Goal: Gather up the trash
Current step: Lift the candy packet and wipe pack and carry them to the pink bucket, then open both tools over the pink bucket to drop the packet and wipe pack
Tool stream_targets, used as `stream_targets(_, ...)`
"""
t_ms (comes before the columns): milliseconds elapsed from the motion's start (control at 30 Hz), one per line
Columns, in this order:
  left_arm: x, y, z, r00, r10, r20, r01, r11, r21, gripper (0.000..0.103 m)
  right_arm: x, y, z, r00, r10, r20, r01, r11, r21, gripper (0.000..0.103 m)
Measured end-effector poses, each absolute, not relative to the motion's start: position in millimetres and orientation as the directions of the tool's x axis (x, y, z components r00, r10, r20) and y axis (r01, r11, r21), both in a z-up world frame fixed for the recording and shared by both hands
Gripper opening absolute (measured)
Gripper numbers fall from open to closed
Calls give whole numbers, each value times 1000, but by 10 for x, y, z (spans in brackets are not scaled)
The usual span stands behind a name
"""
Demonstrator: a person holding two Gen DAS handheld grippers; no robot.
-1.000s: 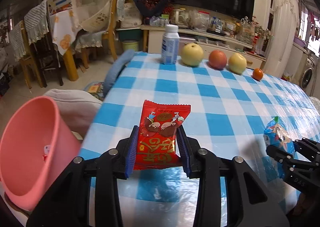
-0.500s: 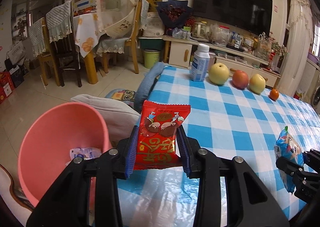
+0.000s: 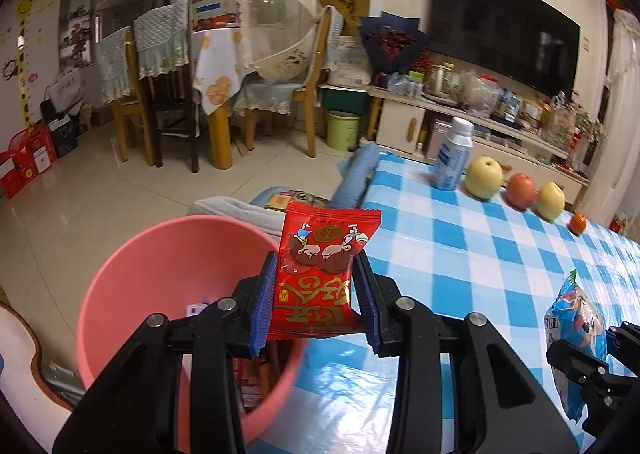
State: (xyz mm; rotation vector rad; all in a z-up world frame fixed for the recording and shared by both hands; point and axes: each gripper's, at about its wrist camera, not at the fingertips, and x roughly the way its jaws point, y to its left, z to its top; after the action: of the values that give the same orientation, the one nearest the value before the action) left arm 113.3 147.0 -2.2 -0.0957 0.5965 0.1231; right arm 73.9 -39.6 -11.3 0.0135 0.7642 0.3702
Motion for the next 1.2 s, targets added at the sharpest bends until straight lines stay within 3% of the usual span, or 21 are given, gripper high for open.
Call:
stream_targets(500,1130,2065,22,800,174,-574,-286,952,-109,39,915,519,74,604,446,-660,-474,867,153,40)
stream_targets(1200,1092,2861,-82,740,285,-609,-463,873,-154,39,1216,1781,-82,499,529,-686,-615,774,149,40)
